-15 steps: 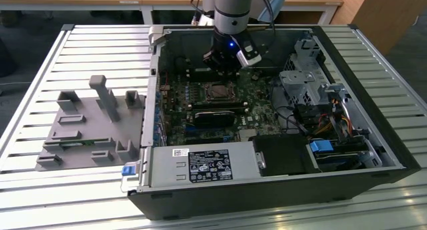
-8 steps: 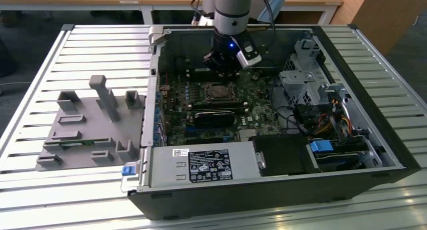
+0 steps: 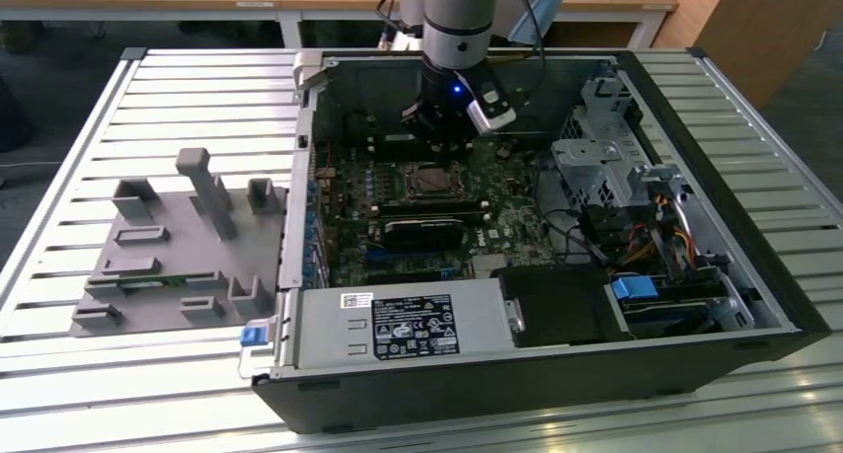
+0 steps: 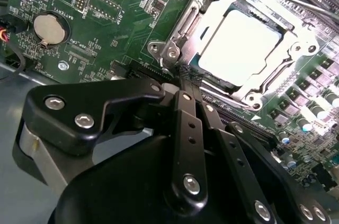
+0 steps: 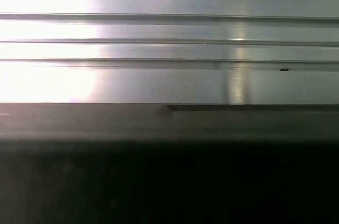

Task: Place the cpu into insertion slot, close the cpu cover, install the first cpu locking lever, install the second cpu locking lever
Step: 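Install the first cpu locking lever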

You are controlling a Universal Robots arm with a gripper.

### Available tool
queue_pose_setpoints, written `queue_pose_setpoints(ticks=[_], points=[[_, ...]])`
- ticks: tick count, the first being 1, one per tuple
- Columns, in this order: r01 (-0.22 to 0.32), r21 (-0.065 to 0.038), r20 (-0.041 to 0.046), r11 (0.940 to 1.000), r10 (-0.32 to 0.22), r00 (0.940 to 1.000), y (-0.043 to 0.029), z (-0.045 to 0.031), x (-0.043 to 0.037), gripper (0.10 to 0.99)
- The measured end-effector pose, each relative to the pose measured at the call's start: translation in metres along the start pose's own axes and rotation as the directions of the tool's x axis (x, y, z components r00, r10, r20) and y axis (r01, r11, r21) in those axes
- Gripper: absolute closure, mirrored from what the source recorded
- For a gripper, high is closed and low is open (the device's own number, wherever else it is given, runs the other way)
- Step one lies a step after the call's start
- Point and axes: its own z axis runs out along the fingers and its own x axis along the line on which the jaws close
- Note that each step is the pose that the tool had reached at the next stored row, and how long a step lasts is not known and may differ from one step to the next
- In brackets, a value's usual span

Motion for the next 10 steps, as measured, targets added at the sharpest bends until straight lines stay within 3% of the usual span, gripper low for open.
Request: queue_pose_setpoints(ticks=[7, 10], points=[[0.0, 0.0, -0.0003, 1.0, 0.0, 1.0, 0.0006, -0.0164, -0.0003, 0.98], [0.0, 0.0, -0.0001, 1.0, 0.0, 1.0, -0.0006, -0.0171, -0.0004, 0.98]])
